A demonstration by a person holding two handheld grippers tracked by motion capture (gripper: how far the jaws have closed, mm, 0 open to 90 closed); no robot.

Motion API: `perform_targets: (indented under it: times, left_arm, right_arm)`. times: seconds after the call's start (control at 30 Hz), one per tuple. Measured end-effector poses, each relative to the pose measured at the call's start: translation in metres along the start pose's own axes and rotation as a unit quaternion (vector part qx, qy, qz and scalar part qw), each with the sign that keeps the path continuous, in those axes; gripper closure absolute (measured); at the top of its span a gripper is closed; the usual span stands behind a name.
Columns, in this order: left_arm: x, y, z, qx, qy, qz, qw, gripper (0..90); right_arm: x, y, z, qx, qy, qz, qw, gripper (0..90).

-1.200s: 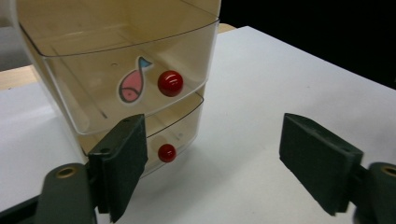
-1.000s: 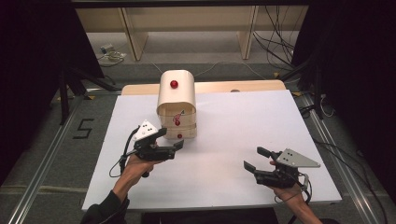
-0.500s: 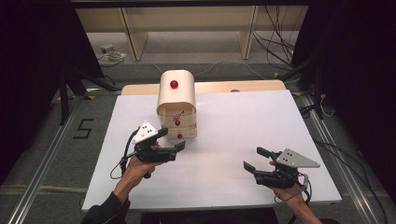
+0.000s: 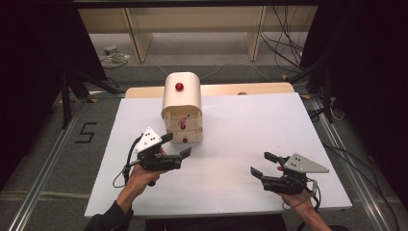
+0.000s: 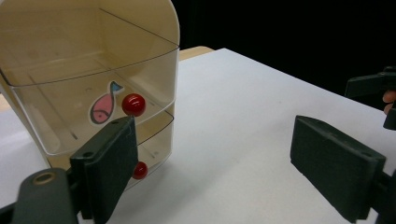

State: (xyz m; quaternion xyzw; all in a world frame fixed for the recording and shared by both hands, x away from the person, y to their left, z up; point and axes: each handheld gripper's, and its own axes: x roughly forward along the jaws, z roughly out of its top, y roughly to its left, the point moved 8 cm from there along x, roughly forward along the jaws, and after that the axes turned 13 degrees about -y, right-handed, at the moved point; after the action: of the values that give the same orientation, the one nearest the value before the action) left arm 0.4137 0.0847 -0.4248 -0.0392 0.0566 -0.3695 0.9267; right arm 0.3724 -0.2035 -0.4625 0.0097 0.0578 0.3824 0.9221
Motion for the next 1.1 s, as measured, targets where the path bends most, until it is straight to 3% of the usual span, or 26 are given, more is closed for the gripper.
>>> perform_targets:
  times: [0.23,0.57,0.9,1.1]
  left_arm:
    - [-0.004,-0.007,-0.001,0.017,0.001,-0.009,0.9998,14.2]
    - [-0.007,-0.016,-0.006,0.017,-0.003,-0.018,0.9997,13.1]
    - [-0.01,-0.027,-0.008,0.04,-0.006,-0.032,0.9986,10.3]
    - [-0.011,-0.03,-0.011,0.043,-0.002,-0.033,0.9985,9.3]
  right_arm:
    - [0.0,0.0,0.0,0.0,0.0,0.0,1.0,26.1]
    - [0.0,0.0,0.0,0.002,0.0,0.002,1.0,26.0]
    - [0.001,0.001,-0.001,0.002,0.001,0.003,1.0,25.9]
    - [0.001,0.001,-0.001,0.001,0.002,0.004,1.0,25.9]
